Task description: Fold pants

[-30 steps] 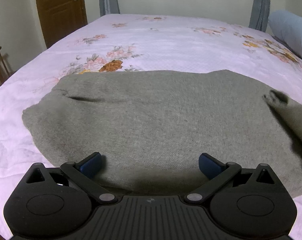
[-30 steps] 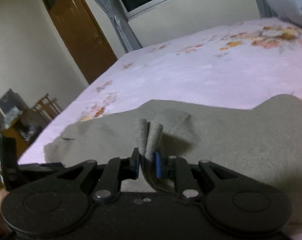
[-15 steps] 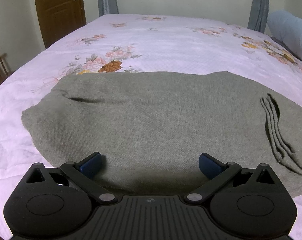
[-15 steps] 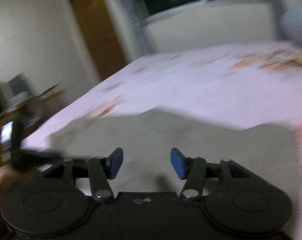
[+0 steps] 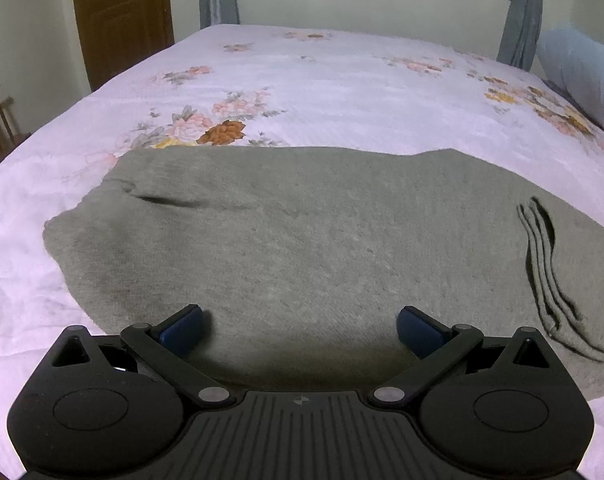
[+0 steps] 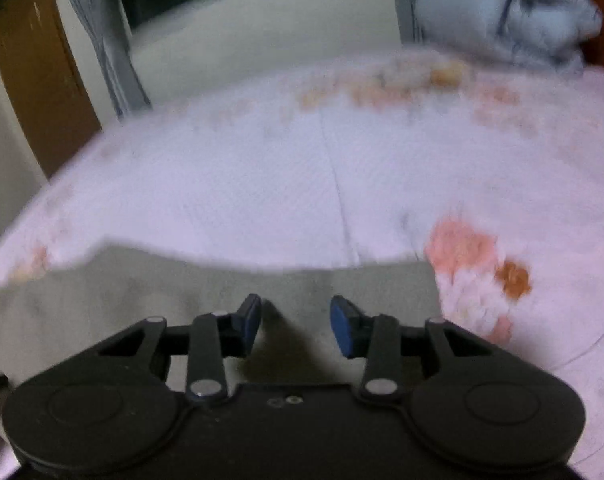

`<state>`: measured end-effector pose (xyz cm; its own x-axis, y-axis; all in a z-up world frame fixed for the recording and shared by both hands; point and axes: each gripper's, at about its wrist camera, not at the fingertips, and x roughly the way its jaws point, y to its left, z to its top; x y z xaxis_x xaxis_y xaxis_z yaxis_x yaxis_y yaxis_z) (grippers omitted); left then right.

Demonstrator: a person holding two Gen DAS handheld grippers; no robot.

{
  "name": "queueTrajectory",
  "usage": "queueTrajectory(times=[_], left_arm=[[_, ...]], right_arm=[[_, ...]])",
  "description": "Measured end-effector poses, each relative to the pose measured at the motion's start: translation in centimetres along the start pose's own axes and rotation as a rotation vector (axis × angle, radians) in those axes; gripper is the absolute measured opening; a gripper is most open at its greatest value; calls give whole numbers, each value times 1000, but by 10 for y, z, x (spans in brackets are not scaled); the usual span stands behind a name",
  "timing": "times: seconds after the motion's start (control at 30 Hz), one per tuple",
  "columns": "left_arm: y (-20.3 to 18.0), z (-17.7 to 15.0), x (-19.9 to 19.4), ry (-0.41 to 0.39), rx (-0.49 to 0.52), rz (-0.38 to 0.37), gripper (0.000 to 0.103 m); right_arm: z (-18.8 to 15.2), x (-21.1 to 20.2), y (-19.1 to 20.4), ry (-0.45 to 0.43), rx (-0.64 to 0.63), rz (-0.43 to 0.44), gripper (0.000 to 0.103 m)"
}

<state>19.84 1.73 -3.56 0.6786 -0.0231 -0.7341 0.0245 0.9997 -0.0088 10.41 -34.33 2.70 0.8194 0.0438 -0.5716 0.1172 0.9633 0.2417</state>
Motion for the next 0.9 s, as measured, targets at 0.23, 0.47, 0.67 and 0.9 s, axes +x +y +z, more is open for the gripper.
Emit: queueTrajectory(times=[0.23, 0.47, 0.67, 0.9], left_arm=[[11, 5, -9, -16, -31, -1, 103], [39, 12, -8, -17, -85, 10, 103], [50, 14, -10, -27, -105, -9, 103], [69, 11, -12, -39, -130, -30, 103]], right_arm=[[-5, 48, 50, 140, -91, 83, 35], [-19, 47, 108, 171, -156, 187, 46], [-31, 62, 146, 191, -299, -12, 59], [-31, 69, 168, 197, -321, -31, 2]])
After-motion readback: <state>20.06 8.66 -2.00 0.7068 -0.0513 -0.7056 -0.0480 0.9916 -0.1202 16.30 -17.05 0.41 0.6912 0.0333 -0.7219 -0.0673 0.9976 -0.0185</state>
